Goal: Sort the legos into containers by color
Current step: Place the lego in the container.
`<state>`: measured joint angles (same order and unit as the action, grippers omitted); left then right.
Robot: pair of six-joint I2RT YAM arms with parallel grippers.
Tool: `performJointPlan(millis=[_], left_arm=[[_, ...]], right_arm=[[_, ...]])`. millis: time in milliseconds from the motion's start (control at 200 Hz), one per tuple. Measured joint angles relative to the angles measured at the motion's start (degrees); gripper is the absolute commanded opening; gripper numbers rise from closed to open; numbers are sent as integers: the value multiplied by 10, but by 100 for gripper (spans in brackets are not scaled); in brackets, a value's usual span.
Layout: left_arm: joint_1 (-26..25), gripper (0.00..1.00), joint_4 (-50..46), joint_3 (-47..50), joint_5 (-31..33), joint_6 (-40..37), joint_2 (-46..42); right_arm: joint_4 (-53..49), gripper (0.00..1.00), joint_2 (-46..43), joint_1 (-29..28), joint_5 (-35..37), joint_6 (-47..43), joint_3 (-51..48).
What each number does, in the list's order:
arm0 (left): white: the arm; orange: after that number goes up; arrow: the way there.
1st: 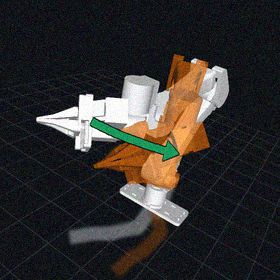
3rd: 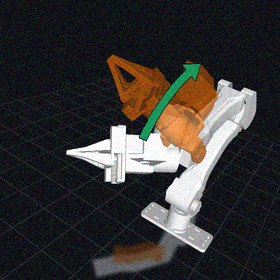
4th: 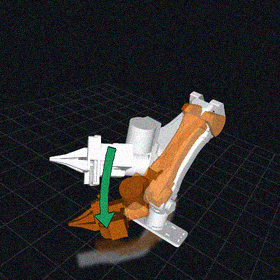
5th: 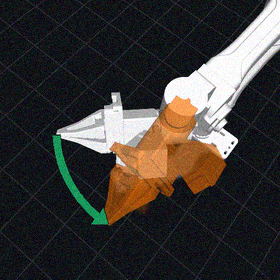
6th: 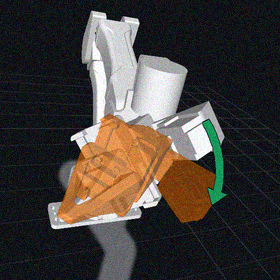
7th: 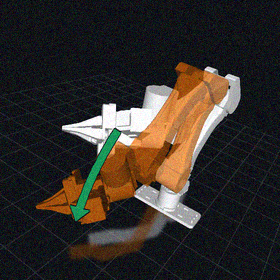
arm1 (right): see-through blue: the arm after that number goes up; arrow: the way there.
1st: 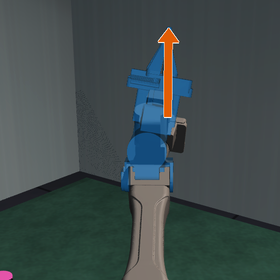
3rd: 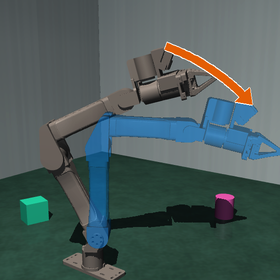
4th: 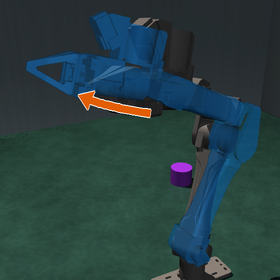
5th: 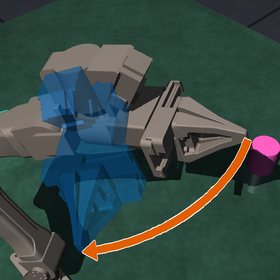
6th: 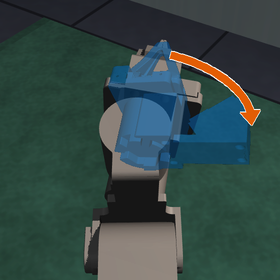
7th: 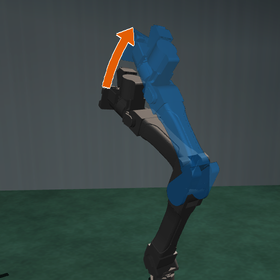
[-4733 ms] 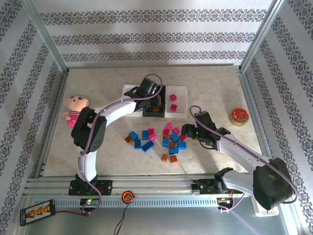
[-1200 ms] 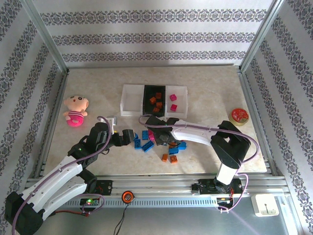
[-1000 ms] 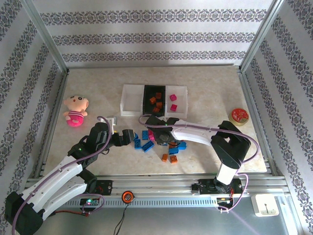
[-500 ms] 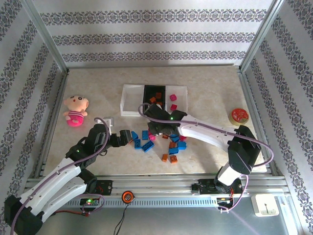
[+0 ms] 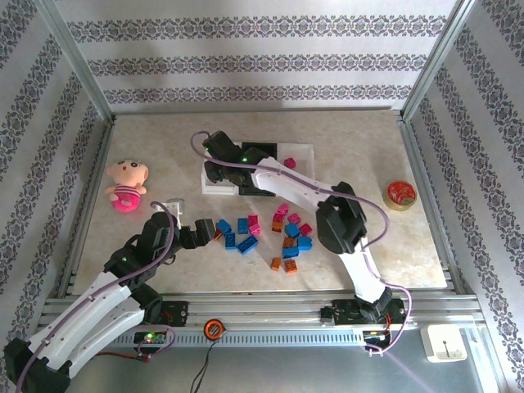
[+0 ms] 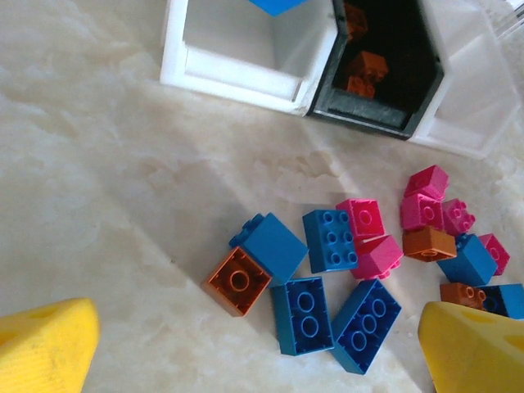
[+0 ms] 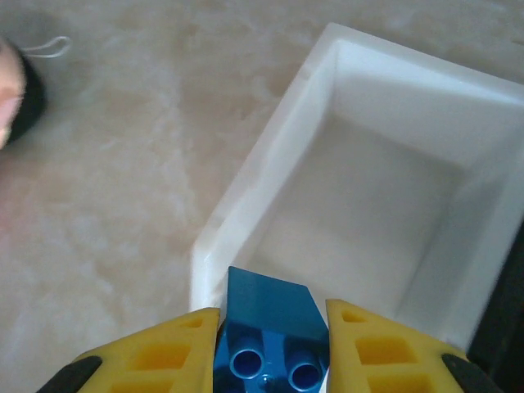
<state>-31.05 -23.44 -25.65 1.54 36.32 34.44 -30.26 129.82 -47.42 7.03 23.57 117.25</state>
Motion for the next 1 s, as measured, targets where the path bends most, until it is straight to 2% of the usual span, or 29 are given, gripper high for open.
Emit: performJointPlan(millis=[160,310,525,620,784,999], left_arm=[[0,99,0,9,-2,4,1],[0,100,0,9,-5,6,4],[0,100,5,9,-18,6,29],[0,95,15,9,-30,6,56],[0,77,35,4,-51,0,127],[0,66,73,-54,-71,-19,276]], right_arm=[[-23,37,77,19,-1,9,76],[-37,51,95,29,-10,23,97],[-31,55,81,33,-26,35,89],[-20,55,36,33,-33,35,26],[37,55,-110,33,-49,37,-154],[101,55,-292,38,-52,48,-374]])
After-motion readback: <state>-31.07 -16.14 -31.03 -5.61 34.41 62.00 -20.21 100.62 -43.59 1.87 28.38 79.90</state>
